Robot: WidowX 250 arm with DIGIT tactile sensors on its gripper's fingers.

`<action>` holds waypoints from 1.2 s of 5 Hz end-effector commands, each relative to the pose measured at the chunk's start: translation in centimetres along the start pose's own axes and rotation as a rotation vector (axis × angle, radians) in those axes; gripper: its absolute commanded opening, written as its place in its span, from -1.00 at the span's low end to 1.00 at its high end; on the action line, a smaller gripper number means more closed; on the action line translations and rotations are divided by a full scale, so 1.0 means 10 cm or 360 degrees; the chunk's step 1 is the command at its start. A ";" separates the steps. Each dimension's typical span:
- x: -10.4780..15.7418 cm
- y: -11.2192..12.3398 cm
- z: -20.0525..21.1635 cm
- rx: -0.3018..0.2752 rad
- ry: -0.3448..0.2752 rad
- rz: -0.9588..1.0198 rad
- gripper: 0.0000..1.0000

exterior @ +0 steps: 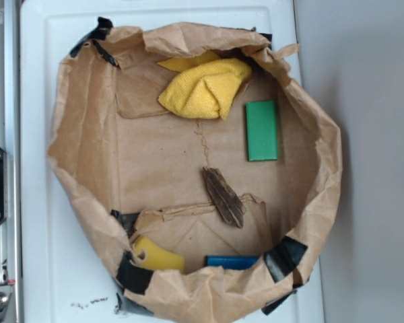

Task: Grab the wood chip.

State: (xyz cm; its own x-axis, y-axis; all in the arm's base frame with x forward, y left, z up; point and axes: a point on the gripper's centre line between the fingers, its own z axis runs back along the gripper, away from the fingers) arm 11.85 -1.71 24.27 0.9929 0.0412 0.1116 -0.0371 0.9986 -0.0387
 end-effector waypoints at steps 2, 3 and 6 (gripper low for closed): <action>0.30 -0.03 0.01 -0.0225 0.0015 -0.0077 1.00; 0.30 -0.03 0.01 -0.0225 0.0015 -0.0077 1.00; 0.30 -0.03 0.01 -0.0225 0.0015 -0.0077 1.00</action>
State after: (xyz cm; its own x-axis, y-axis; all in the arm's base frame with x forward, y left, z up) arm 14.60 -2.18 23.67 0.9969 -0.0245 0.0742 0.0375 0.9832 -0.1787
